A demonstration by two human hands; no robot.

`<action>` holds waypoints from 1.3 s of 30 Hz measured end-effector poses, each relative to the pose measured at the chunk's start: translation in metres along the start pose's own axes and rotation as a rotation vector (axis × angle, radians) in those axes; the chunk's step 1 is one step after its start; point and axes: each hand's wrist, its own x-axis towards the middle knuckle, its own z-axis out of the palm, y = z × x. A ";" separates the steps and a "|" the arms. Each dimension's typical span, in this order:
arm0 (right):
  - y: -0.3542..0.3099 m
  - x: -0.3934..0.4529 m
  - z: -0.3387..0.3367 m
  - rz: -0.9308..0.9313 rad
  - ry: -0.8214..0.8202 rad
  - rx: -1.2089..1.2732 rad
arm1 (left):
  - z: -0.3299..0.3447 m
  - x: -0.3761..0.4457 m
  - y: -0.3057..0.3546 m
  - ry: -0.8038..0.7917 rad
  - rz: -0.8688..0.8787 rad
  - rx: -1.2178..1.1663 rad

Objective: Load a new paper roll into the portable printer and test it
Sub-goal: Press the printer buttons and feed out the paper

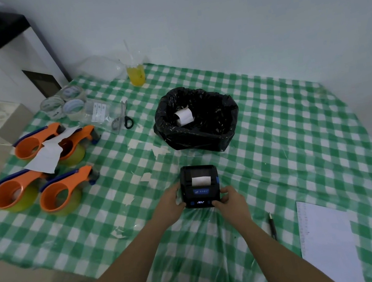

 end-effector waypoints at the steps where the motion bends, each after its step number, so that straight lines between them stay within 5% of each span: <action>1: -0.001 0.000 0.000 0.000 -0.006 -0.014 | 0.000 -0.001 0.000 -0.003 0.002 -0.002; 39: -0.002 -0.006 -0.012 -0.045 0.021 0.090 | -0.005 -0.008 0.006 0.068 -0.075 -0.021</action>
